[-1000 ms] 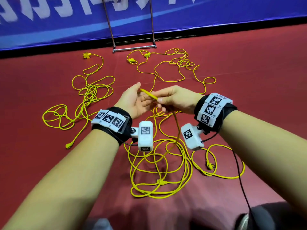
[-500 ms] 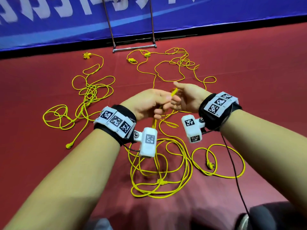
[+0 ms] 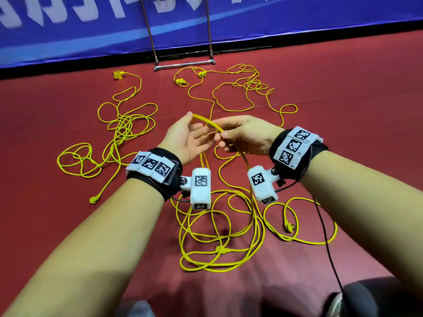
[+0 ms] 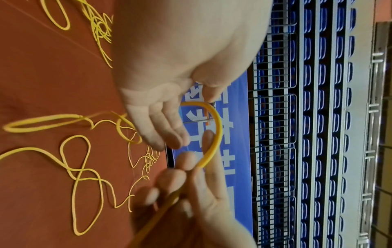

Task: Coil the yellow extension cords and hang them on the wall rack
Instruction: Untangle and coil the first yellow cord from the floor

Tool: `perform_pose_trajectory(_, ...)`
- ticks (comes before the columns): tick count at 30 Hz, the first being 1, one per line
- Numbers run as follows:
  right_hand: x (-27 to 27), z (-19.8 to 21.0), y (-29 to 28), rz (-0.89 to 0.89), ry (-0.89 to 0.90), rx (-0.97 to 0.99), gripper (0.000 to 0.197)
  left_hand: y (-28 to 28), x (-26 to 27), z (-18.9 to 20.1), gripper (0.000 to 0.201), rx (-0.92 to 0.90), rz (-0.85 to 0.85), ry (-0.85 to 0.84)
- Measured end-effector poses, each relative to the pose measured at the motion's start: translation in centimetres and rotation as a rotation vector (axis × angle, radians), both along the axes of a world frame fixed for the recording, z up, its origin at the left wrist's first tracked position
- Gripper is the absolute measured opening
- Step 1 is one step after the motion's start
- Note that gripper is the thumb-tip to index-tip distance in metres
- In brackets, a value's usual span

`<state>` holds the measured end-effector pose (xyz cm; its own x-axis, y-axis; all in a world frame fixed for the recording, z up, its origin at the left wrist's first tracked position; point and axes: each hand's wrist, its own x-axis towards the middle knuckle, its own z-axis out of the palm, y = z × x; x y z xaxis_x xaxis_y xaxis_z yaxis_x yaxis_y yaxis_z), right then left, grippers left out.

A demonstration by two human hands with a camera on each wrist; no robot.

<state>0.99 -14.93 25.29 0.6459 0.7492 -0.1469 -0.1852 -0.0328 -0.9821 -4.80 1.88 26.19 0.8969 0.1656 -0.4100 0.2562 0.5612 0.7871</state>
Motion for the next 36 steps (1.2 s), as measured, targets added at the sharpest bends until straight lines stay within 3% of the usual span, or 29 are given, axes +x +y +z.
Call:
perform_pose_trajectory(4, -0.6, -0.8, -0.1, 0.185, -0.06, -0.163, 0.035, 0.4, 0.3, -0.3, 0.033, -0.069, 0.164, -0.002)
perform_pose_trajectory(7, -0.6, -1.3, -0.6, 0.231, -0.074, -0.305, 0.03, -0.1, 0.1, -0.5, 0.026, 0.007, 0.099, -0.011)
perform_pose_trajectory(11, -0.2, -1.3, -0.7, -0.072, 0.017, -0.33, 0.017, -0.9, -0.3, 0.1, 0.02, 0.203, -0.135, -0.119)
perform_pose_trajectory(13, 0.4, -0.9, -0.8, -0.182, 0.202, -0.241, 0.031, -1.2, -0.5, 0.6, 0.025, 0.304, -0.267, -0.184)
perform_pose_trajectory(16, 1.5, -0.5, -1.1, -0.195, 0.426, -0.078, 0.049, -2.2, -1.1, 0.9, 0.025, 0.449, -0.509, -0.261)
perform_pose_trajectory(18, 1.8, -0.3, -1.1, -0.263, 0.461, -0.022, 0.044, -2.8, -1.4, 0.6, 0.025, 0.501, -0.651, -0.269)
perform_pose_trajectory(21, 1.9, 0.3, -1.3, -0.407, 0.44, 0.023, 0.028, -2.6, -1.5, -0.2, 0.025, 0.562, -0.721, -0.216)
perform_pose_trajectory(25, 1.7, 0.4, -1.7, -0.395, 0.278, 0.023, 0.018, -2.0, -1.4, -1.0, 0.018, 0.629, -0.633, -0.02)
perform_pose_trajectory(28, 1.0, 0.2, -1.3, -0.238, 0.106, -0.031, 0.027, -1.6, -0.8, -1.1, 0.018, 0.508, -0.366, 0.089)
perform_pose_trajectory(32, 0.0, -0.6, -0.4, -0.003, -0.052, -0.102, 0.032, -0.5, -0.3, -0.4, 0.037, 0.25, -0.167, 0.076)
perform_pose_trajectory(36, -1.1, -1.2, 0.1, 0.21, -0.191, -0.315, 0.035, 0.0, -0.4, 0.2, 0.04, 0.091, -0.052, 0.005)
